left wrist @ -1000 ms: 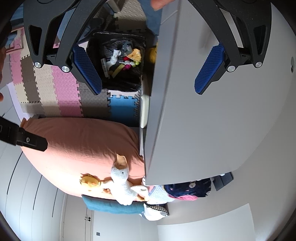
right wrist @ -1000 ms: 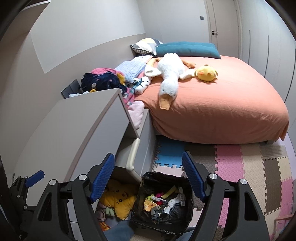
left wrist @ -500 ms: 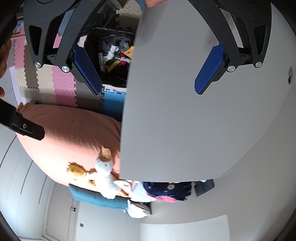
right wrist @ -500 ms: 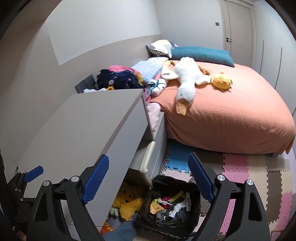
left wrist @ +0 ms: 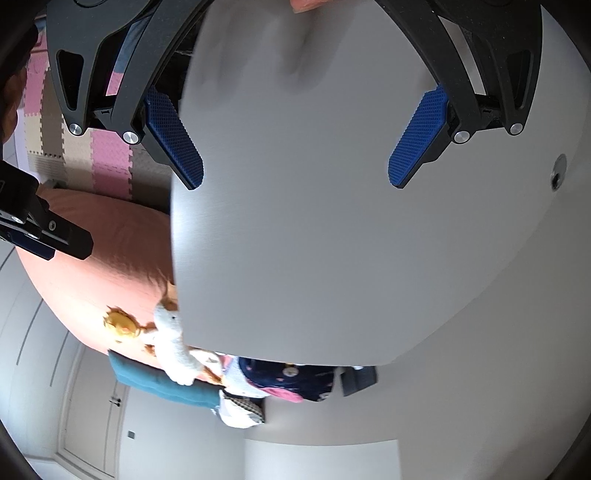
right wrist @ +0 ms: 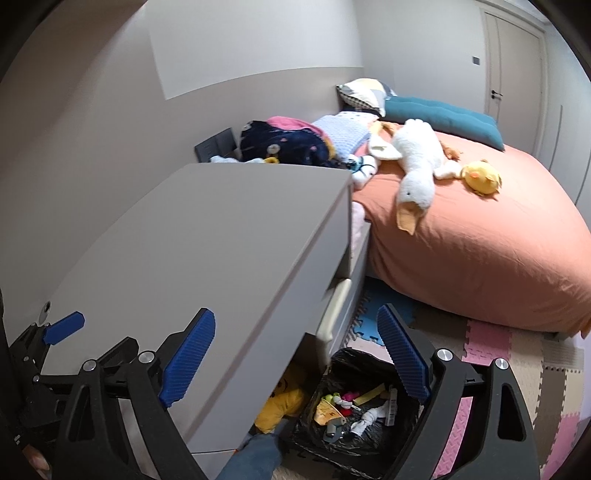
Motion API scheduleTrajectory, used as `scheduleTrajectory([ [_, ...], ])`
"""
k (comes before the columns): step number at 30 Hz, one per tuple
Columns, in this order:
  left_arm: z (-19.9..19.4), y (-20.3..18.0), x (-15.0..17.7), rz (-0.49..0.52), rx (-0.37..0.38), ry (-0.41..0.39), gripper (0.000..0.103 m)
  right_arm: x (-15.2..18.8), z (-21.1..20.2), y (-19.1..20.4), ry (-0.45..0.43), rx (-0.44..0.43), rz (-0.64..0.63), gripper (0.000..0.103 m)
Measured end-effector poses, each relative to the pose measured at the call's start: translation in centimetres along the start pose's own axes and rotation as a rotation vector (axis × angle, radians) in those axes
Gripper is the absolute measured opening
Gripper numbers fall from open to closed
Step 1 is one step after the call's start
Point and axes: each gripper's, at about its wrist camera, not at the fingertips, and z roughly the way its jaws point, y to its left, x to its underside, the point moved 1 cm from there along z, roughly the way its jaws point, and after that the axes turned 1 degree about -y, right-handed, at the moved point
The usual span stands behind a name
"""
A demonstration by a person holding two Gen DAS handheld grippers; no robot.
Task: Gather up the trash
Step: 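Move both open grippers back up over the desk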
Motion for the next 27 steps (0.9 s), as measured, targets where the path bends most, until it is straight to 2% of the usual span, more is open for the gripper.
scheduleTrajectory([
  [19,-1.6,10.4,3.9,-0.151,-0.135,0.028,0.097,1.4,3.1,10.0,0.061,-0.128,-0.096,0.095],
  [27,-1.6,14.0,5.7,-0.214,-0.17,0.044,0.097,2.4,3.9,13.8,0.087,-0.166,-0.144,0.098],
])
